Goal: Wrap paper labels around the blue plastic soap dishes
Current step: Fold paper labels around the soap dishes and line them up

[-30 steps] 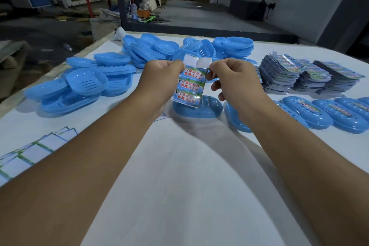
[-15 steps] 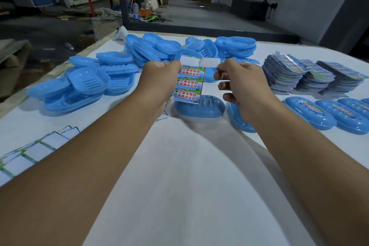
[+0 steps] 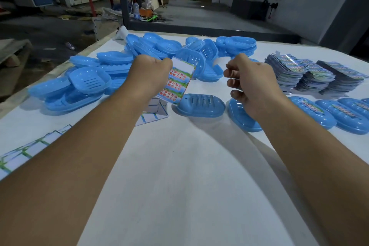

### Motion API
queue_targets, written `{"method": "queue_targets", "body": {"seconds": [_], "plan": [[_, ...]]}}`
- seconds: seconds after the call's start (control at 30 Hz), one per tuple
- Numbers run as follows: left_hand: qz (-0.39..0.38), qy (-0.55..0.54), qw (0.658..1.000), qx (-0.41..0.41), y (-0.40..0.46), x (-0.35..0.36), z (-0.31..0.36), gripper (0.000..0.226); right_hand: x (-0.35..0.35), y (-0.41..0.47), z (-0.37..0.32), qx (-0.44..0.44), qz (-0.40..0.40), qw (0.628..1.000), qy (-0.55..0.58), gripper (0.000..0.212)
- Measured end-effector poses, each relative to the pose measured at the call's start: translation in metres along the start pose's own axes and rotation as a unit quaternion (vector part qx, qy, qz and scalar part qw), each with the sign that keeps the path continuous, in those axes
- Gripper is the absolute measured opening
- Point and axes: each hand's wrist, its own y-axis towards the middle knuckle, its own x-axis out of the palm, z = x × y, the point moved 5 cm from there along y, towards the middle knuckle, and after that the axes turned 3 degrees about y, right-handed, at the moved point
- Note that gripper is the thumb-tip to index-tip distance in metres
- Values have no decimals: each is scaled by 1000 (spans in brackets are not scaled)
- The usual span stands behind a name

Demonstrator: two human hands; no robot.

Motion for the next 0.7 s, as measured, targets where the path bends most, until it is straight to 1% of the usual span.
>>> {"method": "queue_targets", "body": {"seconds": [0.07, 0.1, 0.17, 0.23, 0.33, 0.37, 0.4, 0.43, 0.47, 0.5, 0.53, 0.57, 0.6, 0.63, 0.67, 0.7], "plan": [[-16, 123, 991, 47, 1, -7, 3, 29, 3, -1, 1, -11, -15, 1000, -20, 11], [-18, 180, 981, 65, 1, -11, 4, 27, 4, -2, 1, -19, -23, 999, -33, 12], [-7, 282, 956, 83, 2, -18, 5, 32, 8, -3, 1, -39, -40, 997, -61, 14], [-16, 372, 924, 82, 6, -24, 3, 36, 10, -4, 0, -74, -51, 991, -97, 19], [-61, 504, 859, 66, 14, -27, -8, 42, 12, -6, -1, -140, -56, 975, -163, 31], [-61, 534, 841, 64, 14, -28, -9, 43, 13, -6, -2, -164, -52, 966, -192, 35], [-48, 553, 830, 62, 13, -29, -10, 42, 13, -6, -4, -191, -46, 954, -226, 37], [-26, 560, 826, 65, 11, -31, -9, 41, 13, -6, -6, -216, -38, 940, -261, 40], [0, 552, 830, 74, 9, -32, -6, 38, 13, -6, -7, -239, -28, 925, -295, 42], [23, 525, 847, 87, 7, -32, -2, 35, 12, -7, -8, -257, -19, 910, -324, 45], [32, 473, 875, 98, 6, -30, 2, 32, 12, -8, -8, -274, -13, 897, -346, 47], [25, 394, 913, 100, 4, -28, 5, 30, 12, -9, -9, -287, -9, 887, -362, 49], [-2, 299, 950, 87, 3, -24, 7, 30, 12, -10, -10, -299, -6, 878, -373, 51], [-45, 206, 976, 58, 0, -19, 8, 35, 11, -11, -11, -308, -1, 872, -382, 52], [-98, 141, 985, 21, -4, -13, 6, 41, 10, -12, -12, -316, 6, 866, -387, 53], [-153, 105, 983, -14, -9, -7, 4, 47, 9, -12, -14, -323, 15, 862, -389, 54]]}}
